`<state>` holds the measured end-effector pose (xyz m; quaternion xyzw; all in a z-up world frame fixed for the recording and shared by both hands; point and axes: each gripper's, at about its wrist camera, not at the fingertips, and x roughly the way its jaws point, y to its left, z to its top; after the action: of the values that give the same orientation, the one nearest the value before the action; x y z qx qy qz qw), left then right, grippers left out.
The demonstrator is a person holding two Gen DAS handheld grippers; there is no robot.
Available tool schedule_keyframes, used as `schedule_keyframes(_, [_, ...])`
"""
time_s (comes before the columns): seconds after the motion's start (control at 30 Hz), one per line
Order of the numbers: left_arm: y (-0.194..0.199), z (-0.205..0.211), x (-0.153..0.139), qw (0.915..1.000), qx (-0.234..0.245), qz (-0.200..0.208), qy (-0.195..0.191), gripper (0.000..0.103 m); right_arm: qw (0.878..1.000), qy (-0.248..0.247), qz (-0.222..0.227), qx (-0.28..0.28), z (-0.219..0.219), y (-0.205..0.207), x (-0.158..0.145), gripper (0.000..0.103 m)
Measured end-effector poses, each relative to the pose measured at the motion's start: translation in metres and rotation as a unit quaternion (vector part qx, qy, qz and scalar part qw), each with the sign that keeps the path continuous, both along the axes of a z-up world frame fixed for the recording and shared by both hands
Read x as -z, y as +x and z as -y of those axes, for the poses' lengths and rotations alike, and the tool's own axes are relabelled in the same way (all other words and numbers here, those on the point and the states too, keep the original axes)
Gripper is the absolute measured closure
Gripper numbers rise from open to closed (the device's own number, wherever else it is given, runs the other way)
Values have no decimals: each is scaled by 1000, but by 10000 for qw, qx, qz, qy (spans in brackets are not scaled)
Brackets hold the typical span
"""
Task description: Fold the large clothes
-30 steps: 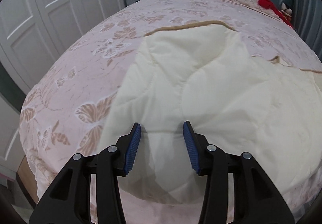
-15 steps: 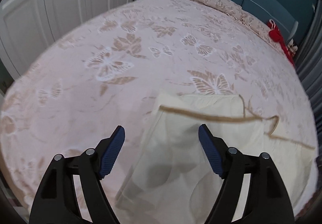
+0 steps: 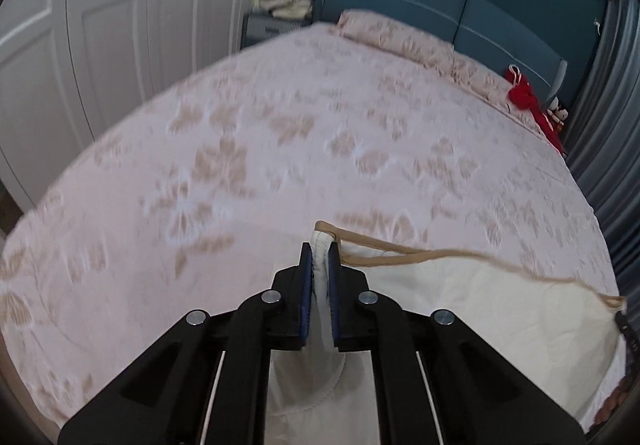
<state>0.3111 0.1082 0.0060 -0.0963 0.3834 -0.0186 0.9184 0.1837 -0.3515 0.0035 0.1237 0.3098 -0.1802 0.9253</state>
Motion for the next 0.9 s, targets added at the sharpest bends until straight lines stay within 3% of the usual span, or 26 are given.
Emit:
schedule_keyframes(0.1, [17, 6, 3, 9998, -79, 2, 179, 96, 9998, 31, -168, 72, 11, 15, 12, 98])
schedule_keyframes(0.33, [44, 37, 75, 9923, -147, -526, 1109, 96, 9957, -79, -906, 172, 13, 39, 82, 98])
schedule_keyframes(0.47, [46, 37, 101, 9904, -181, -697, 1179, 96, 9936, 23, -1108, 232, 17, 43, 112, 98])
schedule_keyframes(0.9, [47, 54, 138, 9828, -183, -594, 1738, 94, 9921, -60, -1221, 279, 12, 49, 142, 94])
